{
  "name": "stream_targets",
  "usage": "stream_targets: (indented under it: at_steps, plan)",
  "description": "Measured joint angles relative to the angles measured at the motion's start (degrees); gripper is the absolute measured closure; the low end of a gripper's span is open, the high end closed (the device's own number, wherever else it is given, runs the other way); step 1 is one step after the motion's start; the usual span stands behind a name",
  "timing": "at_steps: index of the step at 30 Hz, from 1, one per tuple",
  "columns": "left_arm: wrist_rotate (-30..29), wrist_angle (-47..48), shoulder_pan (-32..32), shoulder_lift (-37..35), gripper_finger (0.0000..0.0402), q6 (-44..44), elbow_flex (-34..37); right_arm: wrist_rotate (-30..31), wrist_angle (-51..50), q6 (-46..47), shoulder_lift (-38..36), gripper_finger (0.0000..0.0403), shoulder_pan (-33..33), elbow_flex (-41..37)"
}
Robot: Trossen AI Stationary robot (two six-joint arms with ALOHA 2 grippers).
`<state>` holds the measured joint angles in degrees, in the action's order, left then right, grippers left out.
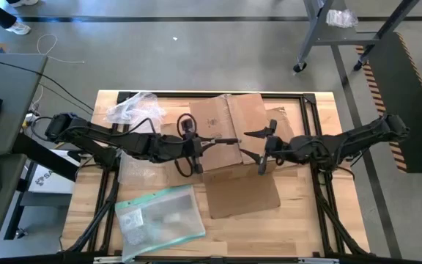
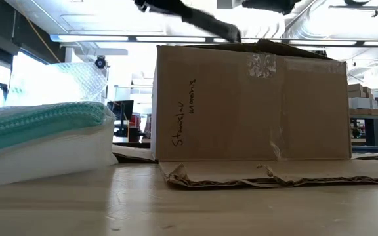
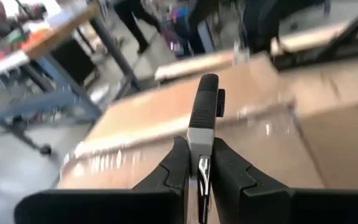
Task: Unpack boxes
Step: Break down cardboard box until it is fully flat
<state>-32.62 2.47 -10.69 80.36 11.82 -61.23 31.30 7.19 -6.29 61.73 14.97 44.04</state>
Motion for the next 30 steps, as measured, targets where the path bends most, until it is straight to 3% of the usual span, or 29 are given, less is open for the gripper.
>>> stream_targets:
  at_steps: [4,8,15,18,21,24,30]
  plan:
    - [2.17,5.03,0.23,0.06,0.0379,-2.77,0.02,-3.31,-13.2,1.14,3.08,0.0159,-0.62,6.66]
    - [3.97,5.47,0.23,0.04,0.0379,-3.68,0.02,-9.18,-15.41,-2.18,9.55,0.0165,-1.41,11.38]
    - [6.82,5.45,0.23,0.04,0.0379,-3.7,0.02,-1.69,-20.8,-9.84,22.01,0.0179,-1.74,20.86]
    - [6.87,5.45,0.23,0.04,0.0379,-3.61,0.02,-2.87,-27.13,-8.52,25.86,0.021,-2.92,25.1]
    - [6.41,5.43,0.16,0.04,0.0378,-3.25,0.02,-3.68,-30.63,-5.26,28.04,0.0267,-4.36,27.28]
    - [5.12,6.33,-0.28,-0.51,0.0353,-2.52,0.02,-6.26,-30.15,-3.36,28.03,0.0339,-5.45,27.29]
    - [4.6,15.13,-1.96,-7.64,0.0283,-3.44,0.02,-8.36,-23.1,-2.72,24.05,0.0336,-7.19,21.46]
